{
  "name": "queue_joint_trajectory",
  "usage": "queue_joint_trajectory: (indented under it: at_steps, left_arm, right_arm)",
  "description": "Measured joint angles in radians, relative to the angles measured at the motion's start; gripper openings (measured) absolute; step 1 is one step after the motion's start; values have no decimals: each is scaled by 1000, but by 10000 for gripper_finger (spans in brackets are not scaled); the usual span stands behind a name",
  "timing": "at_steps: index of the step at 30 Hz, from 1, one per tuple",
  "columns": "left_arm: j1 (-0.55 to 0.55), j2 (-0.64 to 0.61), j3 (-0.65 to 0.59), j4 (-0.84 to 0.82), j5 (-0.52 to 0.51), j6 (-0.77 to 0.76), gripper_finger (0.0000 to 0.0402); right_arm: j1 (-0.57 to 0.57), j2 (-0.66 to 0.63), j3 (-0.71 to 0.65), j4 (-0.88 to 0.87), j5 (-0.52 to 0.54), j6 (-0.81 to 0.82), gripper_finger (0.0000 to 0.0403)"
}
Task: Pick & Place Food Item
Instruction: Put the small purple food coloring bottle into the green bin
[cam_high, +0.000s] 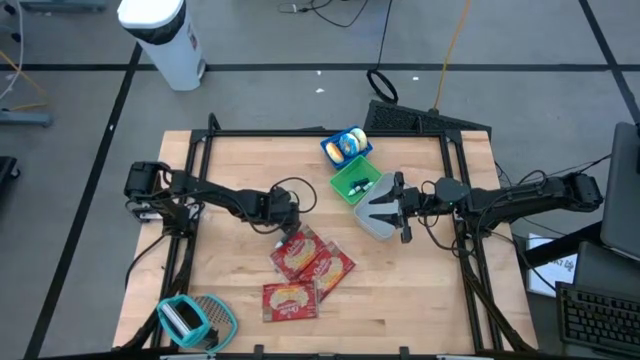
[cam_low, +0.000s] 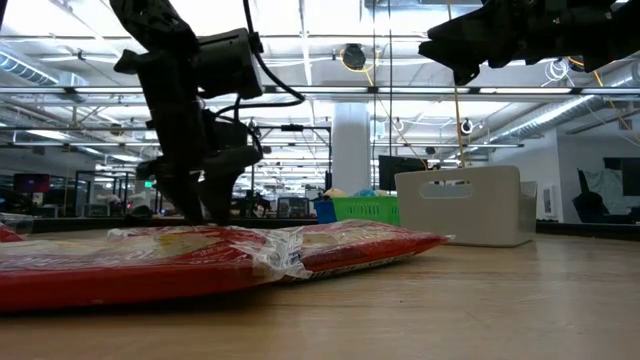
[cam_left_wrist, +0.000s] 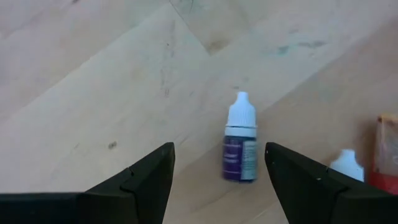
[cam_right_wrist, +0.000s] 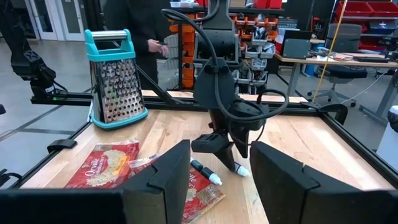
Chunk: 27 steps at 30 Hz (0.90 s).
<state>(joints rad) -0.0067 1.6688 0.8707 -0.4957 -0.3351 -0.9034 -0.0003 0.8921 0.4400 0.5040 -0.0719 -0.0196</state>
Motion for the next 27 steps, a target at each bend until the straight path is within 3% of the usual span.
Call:
queue_joint_trajectory:
  at_steps: [5,12,27]
  left_arm:
    - [0,0,0,3,0,-22,255]
    - [0,0,0,3,1,117,255]
    - [2,8,0,34,50,213,255]
  right_arm:
    - [0,0,0,0,0,0,155]
    - [0,0,0,0,0,6,155]
    - [0,0,0,0,-1,7,155]
